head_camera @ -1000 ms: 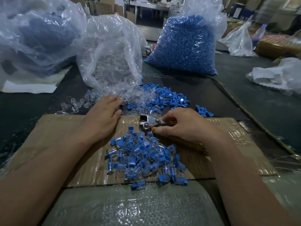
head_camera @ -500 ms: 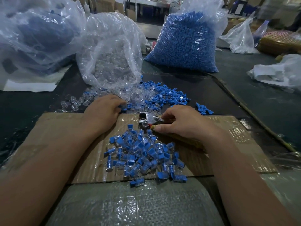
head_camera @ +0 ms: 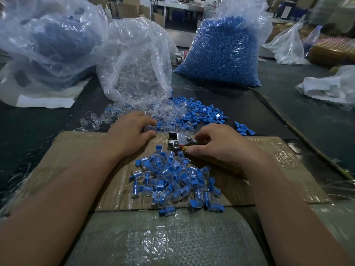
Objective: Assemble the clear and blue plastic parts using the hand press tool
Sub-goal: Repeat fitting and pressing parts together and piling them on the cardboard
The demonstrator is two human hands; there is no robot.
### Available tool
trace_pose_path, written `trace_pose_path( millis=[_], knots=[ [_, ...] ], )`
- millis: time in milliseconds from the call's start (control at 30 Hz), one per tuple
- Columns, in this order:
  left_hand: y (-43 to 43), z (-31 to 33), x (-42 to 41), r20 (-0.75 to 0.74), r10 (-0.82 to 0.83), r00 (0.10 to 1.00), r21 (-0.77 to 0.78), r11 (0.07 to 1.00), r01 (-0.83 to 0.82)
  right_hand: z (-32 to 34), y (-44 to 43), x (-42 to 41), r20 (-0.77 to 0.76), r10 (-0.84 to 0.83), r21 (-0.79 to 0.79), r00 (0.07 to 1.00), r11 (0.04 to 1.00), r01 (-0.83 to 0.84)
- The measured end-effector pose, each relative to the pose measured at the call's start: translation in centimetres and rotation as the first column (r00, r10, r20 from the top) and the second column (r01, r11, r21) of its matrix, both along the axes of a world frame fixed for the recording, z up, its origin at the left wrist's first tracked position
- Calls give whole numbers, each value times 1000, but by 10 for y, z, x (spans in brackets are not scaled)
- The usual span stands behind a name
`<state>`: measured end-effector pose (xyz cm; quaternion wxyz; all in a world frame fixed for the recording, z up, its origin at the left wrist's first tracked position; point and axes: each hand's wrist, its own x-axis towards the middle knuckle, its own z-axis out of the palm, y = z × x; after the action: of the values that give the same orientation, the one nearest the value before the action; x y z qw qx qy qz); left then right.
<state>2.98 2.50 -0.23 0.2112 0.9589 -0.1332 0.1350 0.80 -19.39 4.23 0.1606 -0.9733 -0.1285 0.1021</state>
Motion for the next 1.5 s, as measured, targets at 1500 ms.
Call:
trace_pose_path(
  millis=[1500],
  knots=[
    [-36,45,-46,-340,-415,844,-934,257,-249,-7,38,-16,367,-21,607,930,763,-222]
  ],
)
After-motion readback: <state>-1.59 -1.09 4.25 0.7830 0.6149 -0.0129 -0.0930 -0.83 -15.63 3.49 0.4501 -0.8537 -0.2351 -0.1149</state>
